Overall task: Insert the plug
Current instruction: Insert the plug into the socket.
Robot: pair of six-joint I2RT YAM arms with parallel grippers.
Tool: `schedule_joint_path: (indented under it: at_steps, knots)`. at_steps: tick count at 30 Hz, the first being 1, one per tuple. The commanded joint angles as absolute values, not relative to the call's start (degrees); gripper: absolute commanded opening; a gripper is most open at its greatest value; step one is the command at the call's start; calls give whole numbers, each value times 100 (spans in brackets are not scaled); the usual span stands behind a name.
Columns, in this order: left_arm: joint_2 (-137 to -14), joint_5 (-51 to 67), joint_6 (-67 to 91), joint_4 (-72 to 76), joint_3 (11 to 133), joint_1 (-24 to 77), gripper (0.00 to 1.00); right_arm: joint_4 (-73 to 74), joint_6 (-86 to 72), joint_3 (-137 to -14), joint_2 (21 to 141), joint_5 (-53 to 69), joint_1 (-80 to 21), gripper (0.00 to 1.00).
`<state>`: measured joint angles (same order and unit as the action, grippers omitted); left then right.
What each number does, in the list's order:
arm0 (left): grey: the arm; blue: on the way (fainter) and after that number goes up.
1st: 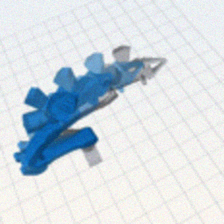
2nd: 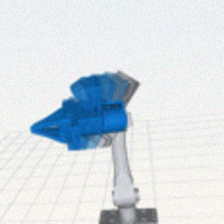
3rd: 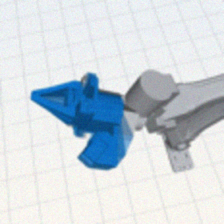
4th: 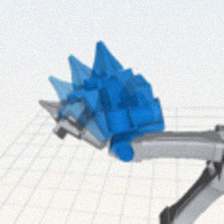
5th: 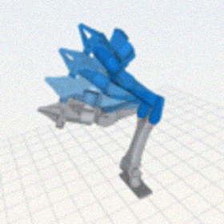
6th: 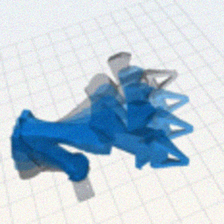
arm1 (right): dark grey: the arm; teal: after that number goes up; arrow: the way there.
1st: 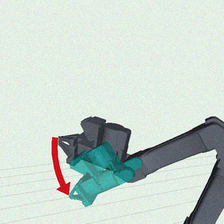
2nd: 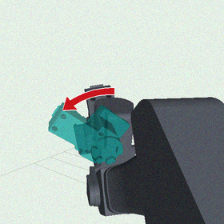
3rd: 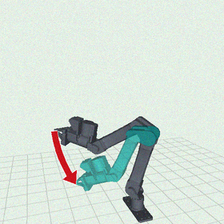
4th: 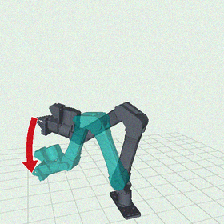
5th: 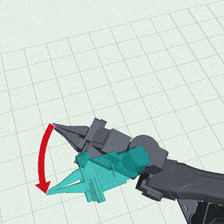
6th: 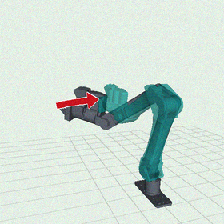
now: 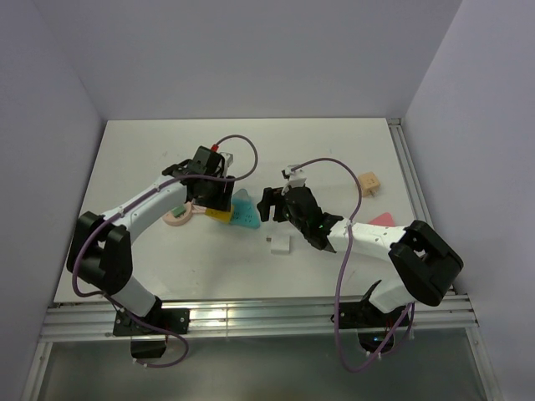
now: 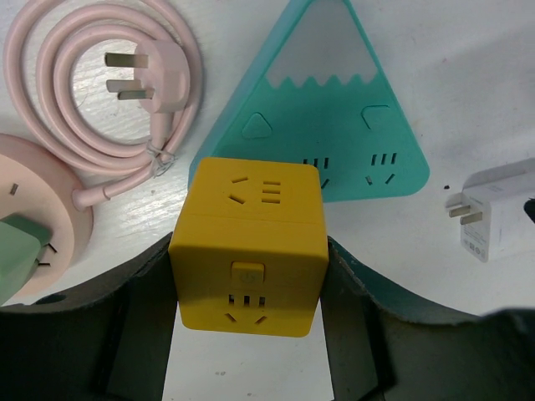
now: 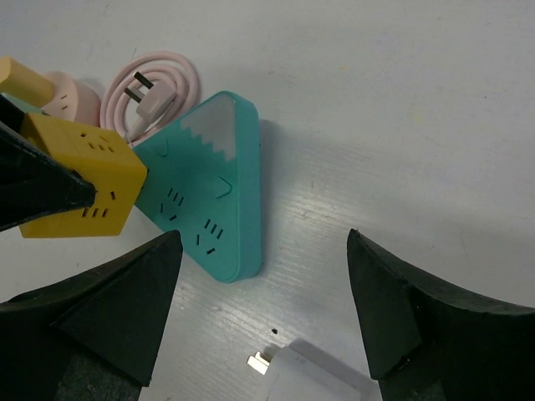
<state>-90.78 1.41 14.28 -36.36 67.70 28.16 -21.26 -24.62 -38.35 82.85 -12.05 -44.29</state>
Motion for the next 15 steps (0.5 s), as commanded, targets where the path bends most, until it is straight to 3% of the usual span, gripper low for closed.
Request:
schedule_joint_path:
  at_steps: [1, 15]
  knots:
    - [-9105, 26, 1415, -3621, 7101, 2935, 0, -2197, -2487, -4052, 8297, -1169, -4368, 86]
    - [-9088, -220, 1318, -3726, 7172, 2901, 0, -2241, -2514, -4025, 8288, -1064, -4333, 86]
